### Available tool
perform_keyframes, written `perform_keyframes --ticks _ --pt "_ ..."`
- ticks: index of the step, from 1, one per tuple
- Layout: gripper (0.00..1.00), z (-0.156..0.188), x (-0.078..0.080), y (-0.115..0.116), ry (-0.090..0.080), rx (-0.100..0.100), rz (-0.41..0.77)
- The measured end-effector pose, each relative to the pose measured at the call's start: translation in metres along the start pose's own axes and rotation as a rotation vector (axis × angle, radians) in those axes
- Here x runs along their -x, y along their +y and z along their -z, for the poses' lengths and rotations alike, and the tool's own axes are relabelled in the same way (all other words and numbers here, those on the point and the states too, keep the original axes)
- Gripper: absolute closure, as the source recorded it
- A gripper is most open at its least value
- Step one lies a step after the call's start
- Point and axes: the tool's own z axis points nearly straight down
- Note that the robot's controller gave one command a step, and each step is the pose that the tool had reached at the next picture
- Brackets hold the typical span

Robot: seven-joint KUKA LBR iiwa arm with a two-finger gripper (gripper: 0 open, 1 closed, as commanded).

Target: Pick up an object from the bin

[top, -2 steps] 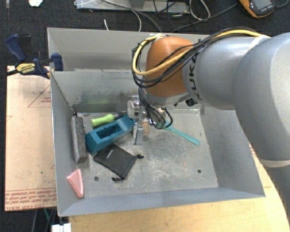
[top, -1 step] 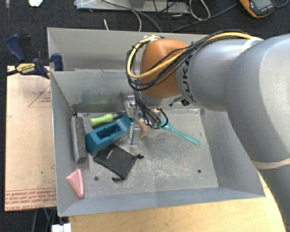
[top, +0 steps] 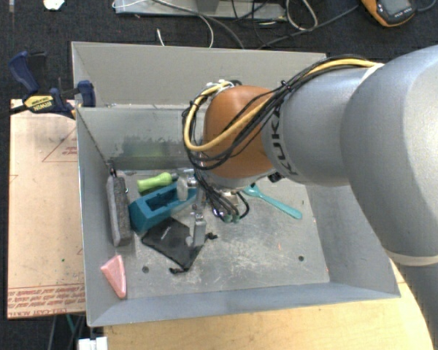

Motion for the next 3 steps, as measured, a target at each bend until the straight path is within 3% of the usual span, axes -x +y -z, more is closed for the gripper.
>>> perform_keyframes --ticks 1,2,3 --pt "0.0 -0.016 0.02 0.025 -0.008 -0.004 0.008" --pt "0.0 -0.017 -0.02 0.023 -0.048 0.007 -0.069" --pt "0.0 -0.02 -0.035 0.027 -0.044 0.005 -0.061"
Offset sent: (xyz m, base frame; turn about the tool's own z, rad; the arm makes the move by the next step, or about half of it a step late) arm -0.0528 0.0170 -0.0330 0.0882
